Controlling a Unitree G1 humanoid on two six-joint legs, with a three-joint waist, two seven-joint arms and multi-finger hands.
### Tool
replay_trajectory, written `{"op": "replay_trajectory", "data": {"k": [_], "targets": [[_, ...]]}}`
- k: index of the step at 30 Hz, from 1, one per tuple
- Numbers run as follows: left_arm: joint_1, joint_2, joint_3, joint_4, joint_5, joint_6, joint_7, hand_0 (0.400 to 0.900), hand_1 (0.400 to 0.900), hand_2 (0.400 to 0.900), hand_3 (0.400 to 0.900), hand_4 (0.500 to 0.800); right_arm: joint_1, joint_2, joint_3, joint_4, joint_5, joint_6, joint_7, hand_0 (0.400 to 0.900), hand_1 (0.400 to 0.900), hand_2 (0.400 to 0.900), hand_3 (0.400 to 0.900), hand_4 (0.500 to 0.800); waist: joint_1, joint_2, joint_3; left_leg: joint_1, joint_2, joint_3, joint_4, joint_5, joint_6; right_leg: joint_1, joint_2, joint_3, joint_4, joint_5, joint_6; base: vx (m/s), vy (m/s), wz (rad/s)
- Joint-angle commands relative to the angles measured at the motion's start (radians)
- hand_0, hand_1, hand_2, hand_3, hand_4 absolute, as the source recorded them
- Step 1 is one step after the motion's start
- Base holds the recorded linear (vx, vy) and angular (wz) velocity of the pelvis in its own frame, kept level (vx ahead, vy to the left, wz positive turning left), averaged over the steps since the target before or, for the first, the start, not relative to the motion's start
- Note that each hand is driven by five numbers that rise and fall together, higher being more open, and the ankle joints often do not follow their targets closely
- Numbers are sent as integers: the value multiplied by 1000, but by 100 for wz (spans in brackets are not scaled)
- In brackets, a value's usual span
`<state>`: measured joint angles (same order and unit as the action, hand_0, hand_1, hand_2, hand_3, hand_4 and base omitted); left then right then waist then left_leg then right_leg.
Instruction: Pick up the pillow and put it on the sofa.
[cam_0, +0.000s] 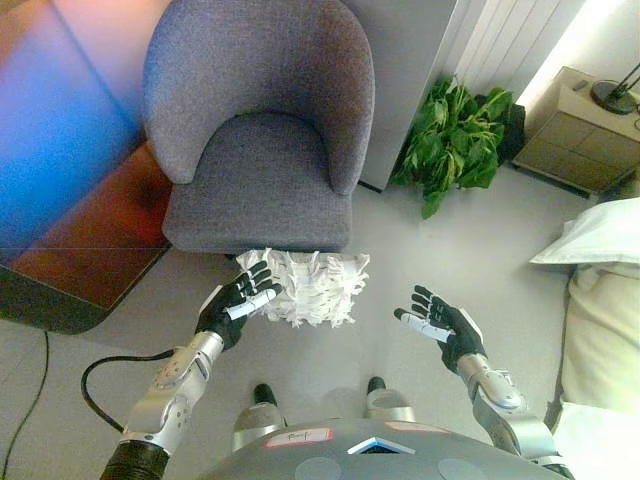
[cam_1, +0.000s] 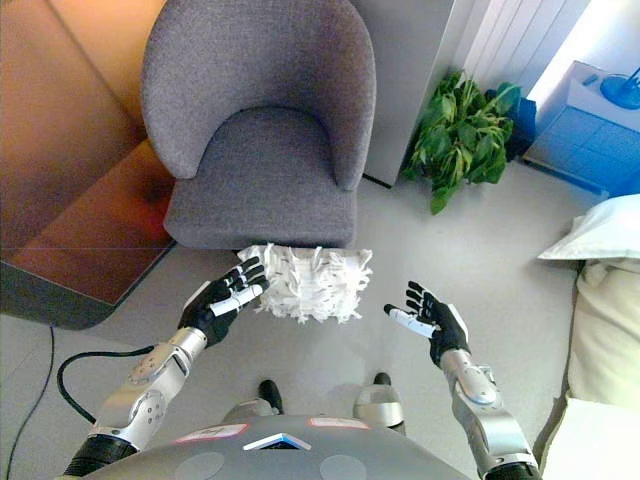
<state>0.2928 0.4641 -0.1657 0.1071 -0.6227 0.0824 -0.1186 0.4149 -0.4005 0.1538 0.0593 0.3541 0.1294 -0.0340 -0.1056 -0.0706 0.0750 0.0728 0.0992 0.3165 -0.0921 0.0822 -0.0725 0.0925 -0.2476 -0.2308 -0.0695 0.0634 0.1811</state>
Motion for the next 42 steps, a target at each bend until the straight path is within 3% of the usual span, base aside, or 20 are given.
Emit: {"op": "replay_trajectory", "data": {"k": [1,24,35,39,42], "targets": [[-59,20,92,-65,11,-118,-15,900,900,900,900,800,-42,-18,-62,-77,22,-85,9,900,900,900,900,800,19,24,-2,96,17,18,24,-114,30,-63,16,-44,12,74,14,0,0,0],[-50,16,78,-85,19,-100,-30,900,900,900,900,800,-41,-26,-69,-93,-2,-84,3,900,900,900,900,800,22,24,-7,86,28,26,46,-119,27,-43,28,-35,-3,53,5,6,-3,-2],[-42,19,80,-87,-2,-106,-27,900,900,900,900,800,-41,-36,-62,-92,-6,-80,20,900,900,900,900,800,25,22,-11,78,46,29,59,-113,15,-35,53,-34,-11,38,-15,-4,-65,0],[-32,12,92,-93,-32,-99,-3,900,900,900,900,800,-52,-51,-62,-94,1,-71,34,900,900,900,900,800,40,13,-4,34,87,-10,173,-98,-11,-33,77,-15,-14,24,-47,-12,-154,-10],[-20,6,103,-97,-55,-107,10,900,900,900,900,800,-66,-75,-55,-93,11,-73,42,900,900,900,900,800,53,2,20,-52,162,-91,403,-1,-61,-47,101,13,-9,26,-90,-49,-170,-19]]}}
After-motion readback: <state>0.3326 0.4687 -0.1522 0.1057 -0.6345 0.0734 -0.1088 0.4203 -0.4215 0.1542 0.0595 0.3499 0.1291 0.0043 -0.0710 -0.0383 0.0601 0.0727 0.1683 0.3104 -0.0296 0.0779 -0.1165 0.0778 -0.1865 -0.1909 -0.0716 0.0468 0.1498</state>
